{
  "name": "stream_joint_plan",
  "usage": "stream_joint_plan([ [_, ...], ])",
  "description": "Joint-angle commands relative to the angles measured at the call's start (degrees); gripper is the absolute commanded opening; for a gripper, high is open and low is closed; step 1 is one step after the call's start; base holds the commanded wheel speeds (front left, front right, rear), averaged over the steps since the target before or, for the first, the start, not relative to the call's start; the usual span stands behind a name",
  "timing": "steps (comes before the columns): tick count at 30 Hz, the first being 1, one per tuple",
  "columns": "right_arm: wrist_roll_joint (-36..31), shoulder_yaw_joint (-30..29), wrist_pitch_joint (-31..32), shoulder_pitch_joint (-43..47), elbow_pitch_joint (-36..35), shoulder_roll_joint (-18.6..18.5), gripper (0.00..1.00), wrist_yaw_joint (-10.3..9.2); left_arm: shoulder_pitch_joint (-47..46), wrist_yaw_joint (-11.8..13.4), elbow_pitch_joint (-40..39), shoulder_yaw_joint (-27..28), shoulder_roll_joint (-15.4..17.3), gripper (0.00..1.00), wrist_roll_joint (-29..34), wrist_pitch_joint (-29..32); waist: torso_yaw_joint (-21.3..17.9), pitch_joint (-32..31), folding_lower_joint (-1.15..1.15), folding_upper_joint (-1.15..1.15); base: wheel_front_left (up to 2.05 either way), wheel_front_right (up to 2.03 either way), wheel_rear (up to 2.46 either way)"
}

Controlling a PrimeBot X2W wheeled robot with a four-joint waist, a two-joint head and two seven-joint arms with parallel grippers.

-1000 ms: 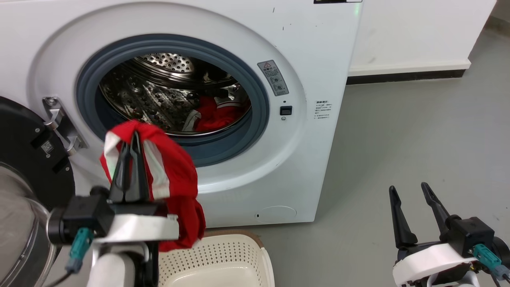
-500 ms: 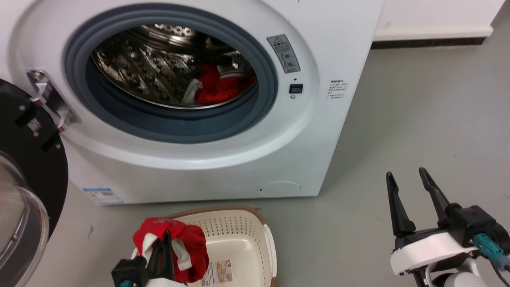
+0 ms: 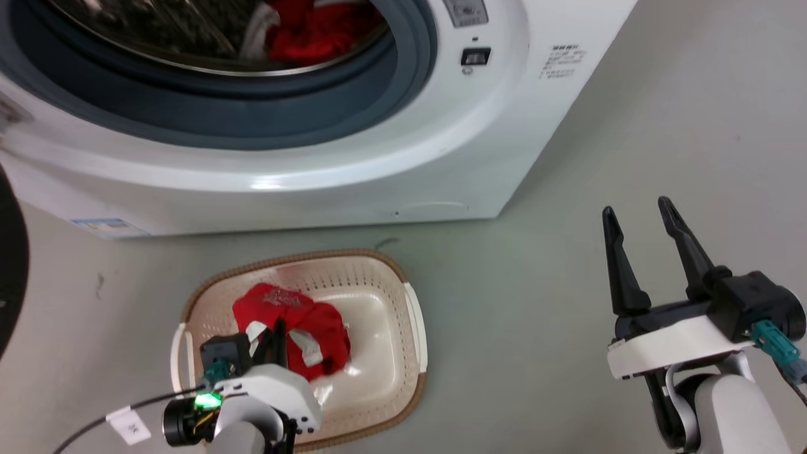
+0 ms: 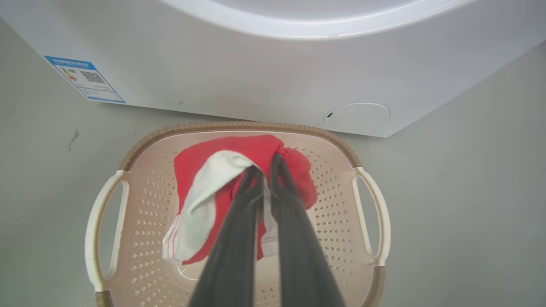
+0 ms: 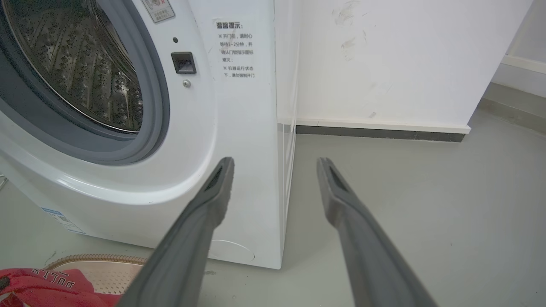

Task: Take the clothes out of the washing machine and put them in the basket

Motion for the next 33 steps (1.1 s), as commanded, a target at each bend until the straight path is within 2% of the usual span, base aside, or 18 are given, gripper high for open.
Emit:
stream_joint_plan([
  [1, -0.2, 0.4, -0.4, -1.5, 0.2, 0.0, 1.0, -0.04, -2.8, -0.2, 3.0, -0.3, 0.0, 0.0, -0.4, -0.2, -1.3, 5.5, -0.01, 0.0, 0.0, 0.0, 0.0],
  [7, 0.4, 1.3, -1.6, -4.6, 1.2, 0.0, 1.0, -0.03, -11.1, -0.2, 14.1, -0.5, 0.0, 0.0, -2.1, -0.2, -2.9, 11.5, -0.01, 0.0, 0.0, 0.0, 0.0],
  [16, 1.6, 2.9, -3.5, -8.4, 3.5, 0.0, 1.0, -0.03, -19.4, 1.4, 28.8, 1.8, 0.1, 0.0, -4.9, -0.2, -5.2, 17.1, -0.01, 0.0, 0.0, 0.0, 0.0],
  [21, 1.7, 2.8, -4.0, -9.2, 4.4, 0.0, 1.0, -0.03, -20.8, 1.2, 31.6, 2.6, 0.4, 0.0, -5.4, -0.2, -5.3, 17.8, -0.01, 0.0, 0.0, 0.0, 0.0],
  [22, 1.7, 2.7, -4.0, -9.2, 4.8, 0.0, 1.0, -0.04, -20.8, 1.0, 31.9, 2.6, 0.5, 0.07, -5.3, -0.2, -5.2, 17.5, -0.01, 0.0, 0.0, 0.0, 0.0],
  [23, 1.8, 2.7, -4.1, -9.2, 5.1, 0.0, 1.0, -0.04, -20.6, 0.9, 32.1, 2.7, 0.6, 0.45, -5.4, -0.2, -5.1, 17.0, -0.01, 0.0, 0.0, 0.0, 0.0],
  [24, 1.8, 2.6, -4.1, -9.1, 5.5, 0.0, 1.0, -0.04, -20.4, 0.8, 32.2, 2.7, 0.6, 1.0, -5.3, -0.2, -4.9, 16.3, -0.01, 0.0, 0.0, 0.0, 0.0],
  [33, 1.1, 1.3, -4.4, -5.2, 8.4, 0.0, 1.0, -0.03, -13.1, -0.2, 28.1, 3.3, 0.3, 1.0, -4.4, -0.2, -3.4, 4.5, -0.01, 0.0, 0.0, 0.0, 0.0],
])
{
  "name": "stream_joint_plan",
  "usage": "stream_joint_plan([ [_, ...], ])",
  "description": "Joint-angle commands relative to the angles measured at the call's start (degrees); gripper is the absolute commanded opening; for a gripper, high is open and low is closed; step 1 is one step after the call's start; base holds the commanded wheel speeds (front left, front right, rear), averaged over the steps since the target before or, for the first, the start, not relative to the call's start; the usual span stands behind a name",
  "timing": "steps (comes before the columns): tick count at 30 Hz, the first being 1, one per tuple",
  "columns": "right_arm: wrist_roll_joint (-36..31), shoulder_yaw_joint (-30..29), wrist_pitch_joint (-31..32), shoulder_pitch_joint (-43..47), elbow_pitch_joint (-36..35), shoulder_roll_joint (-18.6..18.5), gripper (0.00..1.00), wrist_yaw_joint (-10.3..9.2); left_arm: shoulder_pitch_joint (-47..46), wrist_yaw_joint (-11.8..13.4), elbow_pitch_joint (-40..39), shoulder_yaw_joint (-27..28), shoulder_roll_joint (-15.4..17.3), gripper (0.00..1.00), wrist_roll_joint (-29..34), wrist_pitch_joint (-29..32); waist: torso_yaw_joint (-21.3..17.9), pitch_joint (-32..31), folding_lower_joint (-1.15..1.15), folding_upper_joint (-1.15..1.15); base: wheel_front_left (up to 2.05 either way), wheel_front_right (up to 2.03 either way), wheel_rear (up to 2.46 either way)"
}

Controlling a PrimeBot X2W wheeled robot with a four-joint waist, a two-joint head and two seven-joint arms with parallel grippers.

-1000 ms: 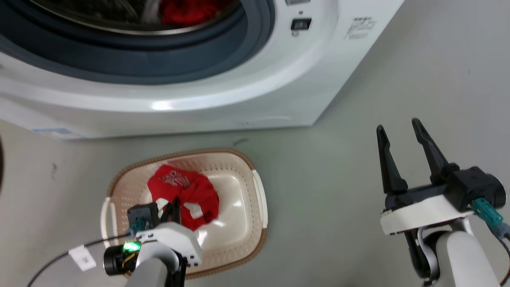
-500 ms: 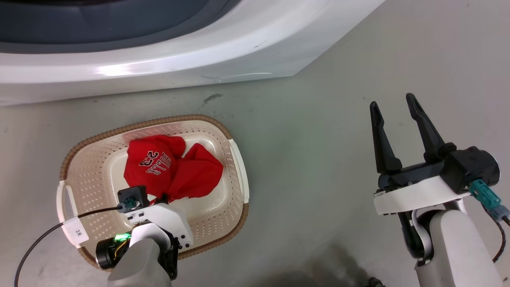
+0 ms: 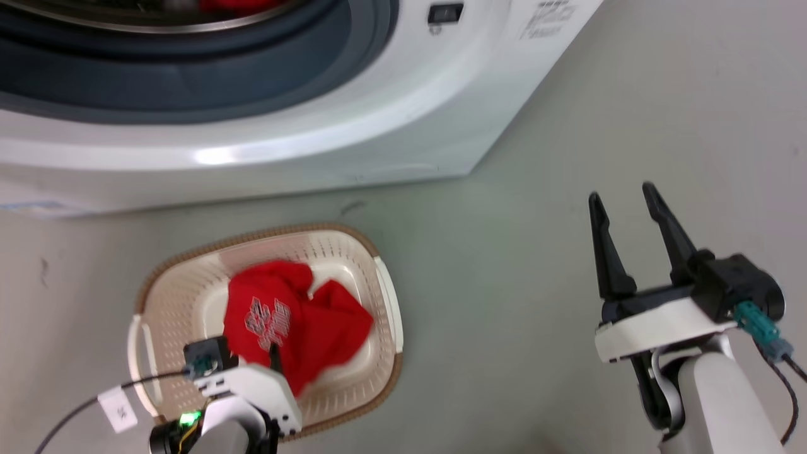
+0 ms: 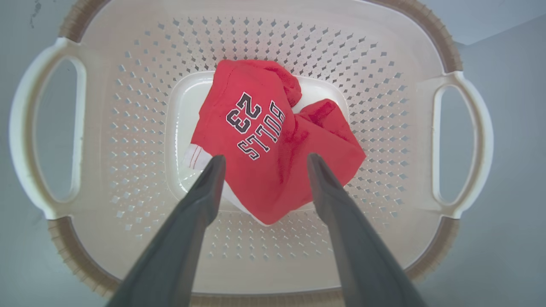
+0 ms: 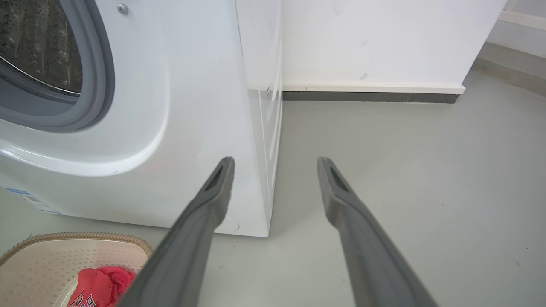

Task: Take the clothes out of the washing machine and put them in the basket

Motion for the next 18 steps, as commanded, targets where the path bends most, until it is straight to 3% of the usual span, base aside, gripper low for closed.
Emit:
stream_joint_plan([
  [1, -0.3, -0.5, -0.2, 1.7, 0.3, 0.0, 1.0, -0.03, 2.7, -0.1, -1.6, 0.5, 0.0, 1.0, 0.4, -0.1, 1.1, -6.5, -0.01, 0.0, 0.0, 0.0, 0.0],
  [9, -1.1, -2.0, 1.1, 6.4, -0.1, 0.0, 1.0, -0.03, 11.1, 0.9, -12.2, 1.5, -0.3, 1.0, 2.6, -0.2, 2.8, -15.7, -0.01, 0.0, 0.0, 0.0, 0.0],
  [18, -1.7, -2.9, 3.3, 10.2, -2.6, 0.0, 1.0, -0.02, 17.3, 1.7, -27.9, -0.1, -0.4, 1.0, 4.5, -0.2, 4.7, -21.2, -0.01, 0.0, 0.0, 0.0, 0.0],
])
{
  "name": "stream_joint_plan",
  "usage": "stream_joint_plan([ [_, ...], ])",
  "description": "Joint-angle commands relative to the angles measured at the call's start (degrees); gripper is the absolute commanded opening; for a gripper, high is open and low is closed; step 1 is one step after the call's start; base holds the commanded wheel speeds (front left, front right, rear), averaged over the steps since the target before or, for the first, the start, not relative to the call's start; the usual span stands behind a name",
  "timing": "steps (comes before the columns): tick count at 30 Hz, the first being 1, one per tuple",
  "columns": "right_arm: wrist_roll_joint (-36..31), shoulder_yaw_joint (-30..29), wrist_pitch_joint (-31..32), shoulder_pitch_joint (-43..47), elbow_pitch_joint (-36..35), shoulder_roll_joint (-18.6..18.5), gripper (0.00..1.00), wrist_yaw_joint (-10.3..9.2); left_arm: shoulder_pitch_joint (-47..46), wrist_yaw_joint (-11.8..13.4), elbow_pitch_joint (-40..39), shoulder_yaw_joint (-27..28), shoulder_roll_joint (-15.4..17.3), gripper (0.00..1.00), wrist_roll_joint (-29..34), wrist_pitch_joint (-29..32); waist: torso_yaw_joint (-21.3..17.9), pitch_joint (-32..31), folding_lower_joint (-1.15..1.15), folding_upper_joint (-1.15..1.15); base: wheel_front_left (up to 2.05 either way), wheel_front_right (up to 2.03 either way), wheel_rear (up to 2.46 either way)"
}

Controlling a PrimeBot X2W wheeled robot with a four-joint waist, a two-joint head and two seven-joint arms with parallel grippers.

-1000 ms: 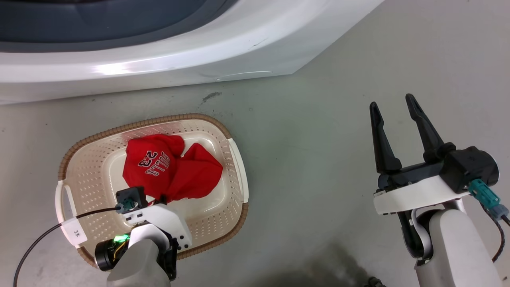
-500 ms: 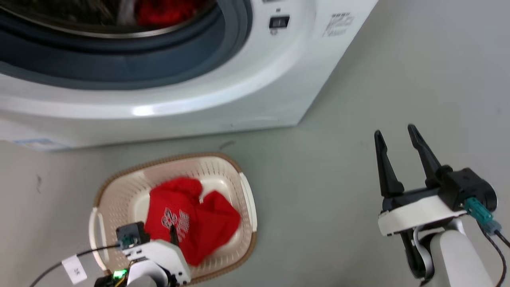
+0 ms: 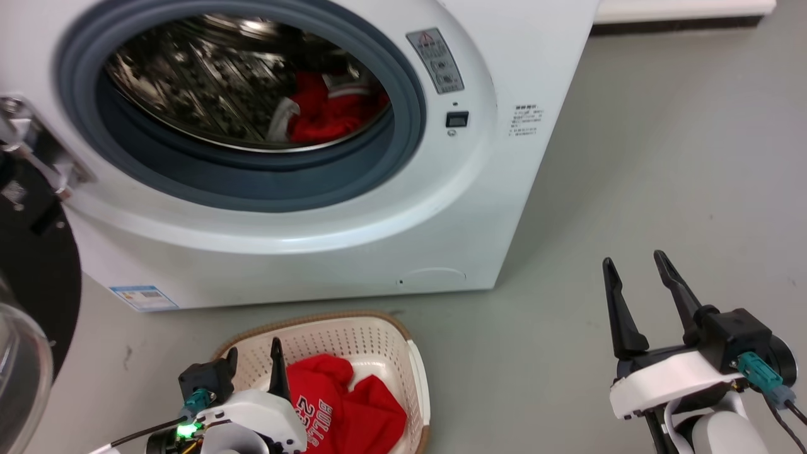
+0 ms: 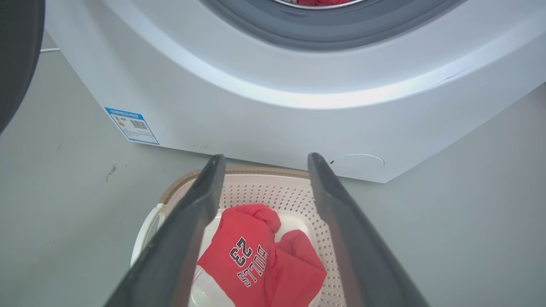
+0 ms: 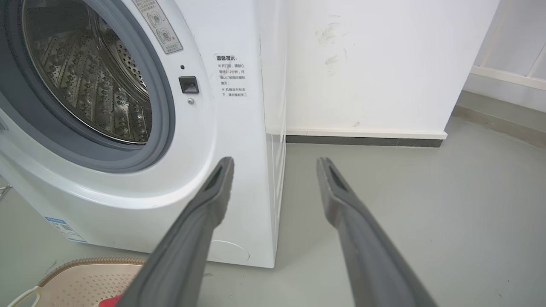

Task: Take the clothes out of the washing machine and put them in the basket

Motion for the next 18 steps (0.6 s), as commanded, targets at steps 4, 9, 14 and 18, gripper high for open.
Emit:
stream_joint_plan([
  [4, -0.4, -0.4, 1.2, 2.0, -1.8, 0.0, 1.0, -0.03, 3.0, 1.5, -8.5, -0.1, 0.0, 1.0, 1.6, -0.2, 1.2, -3.5, 0.01, 0.0, 0.0, 0.0, 0.0],
  [9, -0.6, -0.9, 2.4, 3.1, -3.6, 0.0, 1.0, -0.04, 4.8, 2.1, -18.3, 0.3, 0.0, 1.0, 4.5, -0.2, 1.4, -4.6, 0.01, 0.0, 0.0, 0.0, 0.0],
  [14, -0.4, -1.0, 3.2, 3.7, -5.1, 0.0, 1.0, -0.03, 4.1, 2.4, -25.4, 0.4, 0.0, 1.0, 5.8, -0.2, 1.4, -4.4, 0.01, 0.0, 0.0, 0.0, 0.0],
  [18, -0.1, -0.9, 3.5, 3.2, -6.2, 0.0, 1.0, -0.04, 0.8, 1.4, -27.9, 0.4, 0.0, 1.0, 7.3, -0.2, 1.0, -3.3, 0.01, 0.0, 0.0, 0.0, 0.0],
])
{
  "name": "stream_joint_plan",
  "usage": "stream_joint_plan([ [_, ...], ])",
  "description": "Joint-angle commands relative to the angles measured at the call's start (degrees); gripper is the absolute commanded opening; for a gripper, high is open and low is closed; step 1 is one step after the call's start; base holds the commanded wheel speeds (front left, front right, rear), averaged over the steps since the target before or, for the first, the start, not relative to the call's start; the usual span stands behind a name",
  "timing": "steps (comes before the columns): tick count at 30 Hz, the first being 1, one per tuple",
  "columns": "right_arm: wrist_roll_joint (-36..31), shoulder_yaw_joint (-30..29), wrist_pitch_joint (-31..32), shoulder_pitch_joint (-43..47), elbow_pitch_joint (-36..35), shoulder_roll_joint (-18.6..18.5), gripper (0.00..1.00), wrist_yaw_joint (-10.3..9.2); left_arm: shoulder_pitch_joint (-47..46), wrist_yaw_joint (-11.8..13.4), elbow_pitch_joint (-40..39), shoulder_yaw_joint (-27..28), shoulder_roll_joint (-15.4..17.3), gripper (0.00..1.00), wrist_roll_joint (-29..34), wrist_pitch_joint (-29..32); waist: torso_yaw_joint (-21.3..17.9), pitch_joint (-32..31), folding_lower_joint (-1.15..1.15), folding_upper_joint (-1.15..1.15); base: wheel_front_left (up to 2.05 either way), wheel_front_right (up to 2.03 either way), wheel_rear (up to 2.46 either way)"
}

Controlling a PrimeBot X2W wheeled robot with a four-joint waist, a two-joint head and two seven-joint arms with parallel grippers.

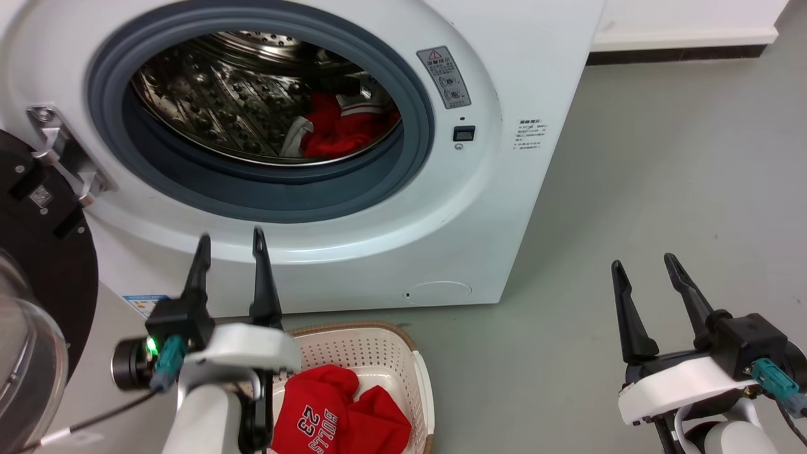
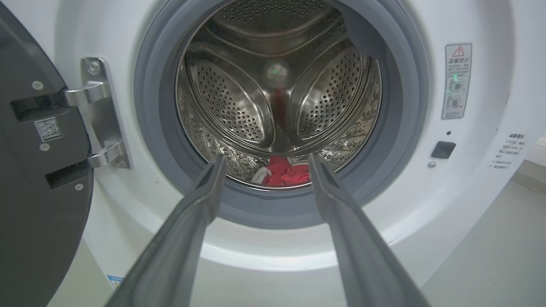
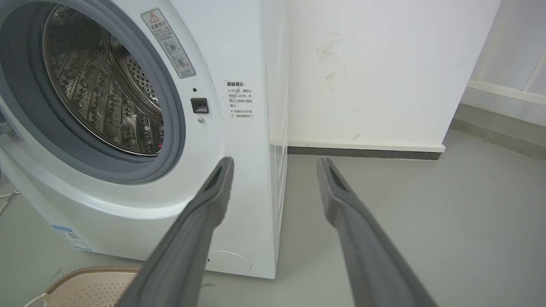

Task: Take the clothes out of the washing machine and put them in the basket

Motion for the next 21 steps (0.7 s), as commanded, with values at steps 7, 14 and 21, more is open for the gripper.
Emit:
stream_joint_plan([
  [7, 1.1, 1.1, -0.4, -1.9, -1.1, 0.0, 1.0, -0.04, -10.2, -2.4, 4.8, 1.3, 0.5, 1.0, 1.4, -0.2, -2.6, 3.6, 0.01, 0.0, 0.0, 0.0, 0.0],
  [14, 2.9, 2.6, -1.9, -4.2, -0.3, 0.0, 1.0, -0.03, -21.5, -5.2, 17.6, 2.9, 3.1, 1.0, 0.2, -0.2, -6.4, 8.8, 0.01, 0.0, 0.0, 0.0, 0.0],
  [21, 4.3, 3.7, -3.8, -6.9, 1.1, 0.0, 1.0, -0.03, -33.8, -6.6, 30.6, 3.2, 6.5, 1.0, -0.3, 1.9, -9.5, 14.7, 0.01, 0.0, 0.0, 0.0, 0.0],
])
